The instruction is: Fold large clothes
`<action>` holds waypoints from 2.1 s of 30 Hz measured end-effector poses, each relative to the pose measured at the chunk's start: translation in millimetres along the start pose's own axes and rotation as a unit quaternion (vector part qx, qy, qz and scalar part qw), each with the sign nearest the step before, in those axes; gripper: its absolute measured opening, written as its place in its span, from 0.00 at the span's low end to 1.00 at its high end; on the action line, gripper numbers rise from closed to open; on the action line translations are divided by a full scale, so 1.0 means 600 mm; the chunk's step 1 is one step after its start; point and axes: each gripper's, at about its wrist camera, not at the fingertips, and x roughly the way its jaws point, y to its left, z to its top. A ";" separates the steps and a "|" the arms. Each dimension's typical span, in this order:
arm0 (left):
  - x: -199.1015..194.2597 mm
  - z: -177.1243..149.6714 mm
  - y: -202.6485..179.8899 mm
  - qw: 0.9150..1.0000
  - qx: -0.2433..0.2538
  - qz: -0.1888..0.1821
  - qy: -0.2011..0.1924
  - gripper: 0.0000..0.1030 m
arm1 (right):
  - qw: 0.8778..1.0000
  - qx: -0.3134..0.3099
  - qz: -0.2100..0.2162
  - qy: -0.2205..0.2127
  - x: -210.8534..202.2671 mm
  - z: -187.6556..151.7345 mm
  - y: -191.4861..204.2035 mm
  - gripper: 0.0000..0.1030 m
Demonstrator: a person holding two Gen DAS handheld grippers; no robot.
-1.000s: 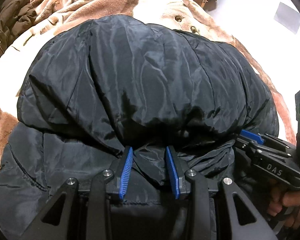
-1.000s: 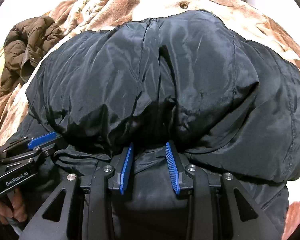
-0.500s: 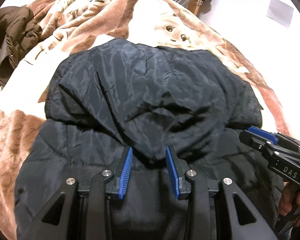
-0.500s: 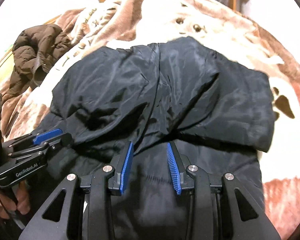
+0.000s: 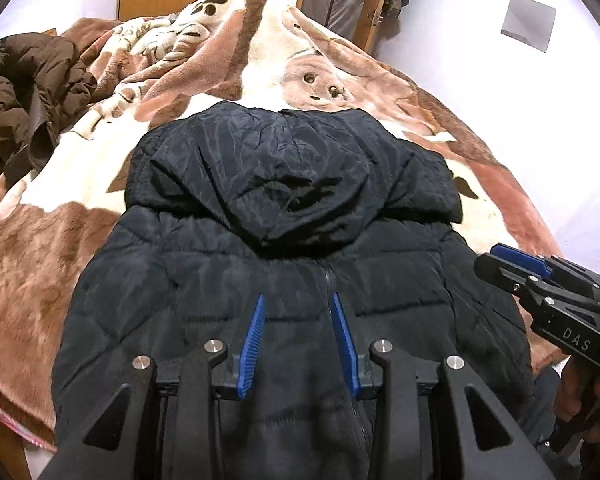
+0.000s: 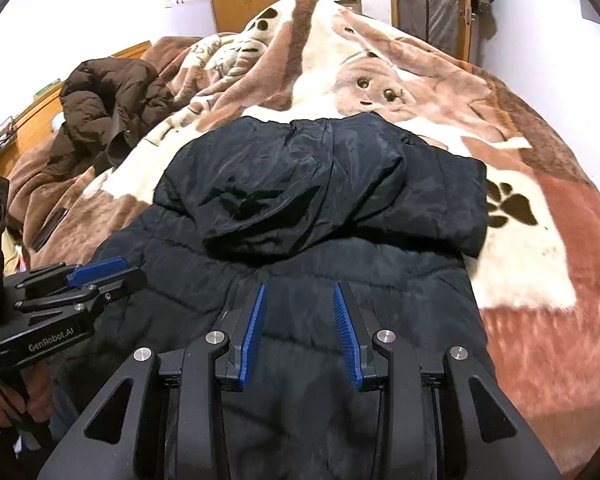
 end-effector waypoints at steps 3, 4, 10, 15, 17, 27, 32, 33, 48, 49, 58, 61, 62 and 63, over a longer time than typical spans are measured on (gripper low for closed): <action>-0.019 -0.019 -0.002 1.000 0.000 0.006 -0.002 0.35 | 1.000 -0.003 -0.003 -0.003 -0.022 -0.021 0.002 0.35; -0.024 -0.026 -0.002 1.000 -0.001 0.007 -0.001 0.35 | 1.000 -0.004 -0.004 -0.003 -0.030 -0.030 0.002 0.35; -0.045 -0.058 0.002 1.000 -0.003 0.016 0.010 0.35 | 1.000 0.005 -0.009 -0.001 -0.057 -0.070 -0.009 0.41; -0.060 -0.074 0.015 1.000 0.000 0.023 0.004 0.35 | 1.000 0.012 -0.020 0.003 -0.068 -0.095 -0.028 0.42; -0.063 -0.077 0.025 0.999 -0.001 0.033 0.002 0.35 | 1.000 0.020 -0.024 0.006 -0.069 -0.106 -0.039 0.44; -0.071 -0.084 0.147 0.995 -0.051 0.090 -0.011 0.59 | 0.993 0.092 -0.059 0.042 -0.052 -0.160 -0.133 0.51; -0.056 -0.097 0.221 0.989 -0.086 0.122 0.002 0.60 | 0.988 0.127 -0.063 0.065 -0.035 -0.184 -0.169 0.52; -0.050 -0.101 0.236 0.988 -0.095 0.125 0.007 0.60 | 0.987 0.130 -0.062 0.066 -0.032 -0.186 -0.172 0.52; 0.002 -0.132 0.237 0.989 -0.108 0.077 0.064 0.67 | 0.977 0.186 -0.025 0.100 -0.007 -0.214 -0.206 0.57; 0.004 -0.133 0.234 0.989 -0.107 0.077 0.067 0.68 | 0.977 0.185 -0.021 0.104 -0.004 -0.214 -0.202 0.59; 0.032 -0.137 0.229 0.983 -0.108 0.094 0.111 0.62 | 0.970 0.198 0.008 0.139 0.011 -0.228 -0.198 0.42; 0.015 -0.131 0.216 0.987 -0.100 0.082 0.101 0.31 | 0.976 0.180 0.016 0.121 -0.010 -0.211 -0.185 0.17; 0.005 -0.126 0.215 0.987 -0.103 0.073 0.094 0.21 | 0.976 0.181 0.022 0.115 -0.019 -0.204 -0.183 0.16; -0.010 -0.117 0.214 0.989 -0.112 0.058 0.082 0.19 | 0.977 0.183 0.032 0.104 -0.033 -0.194 -0.184 0.14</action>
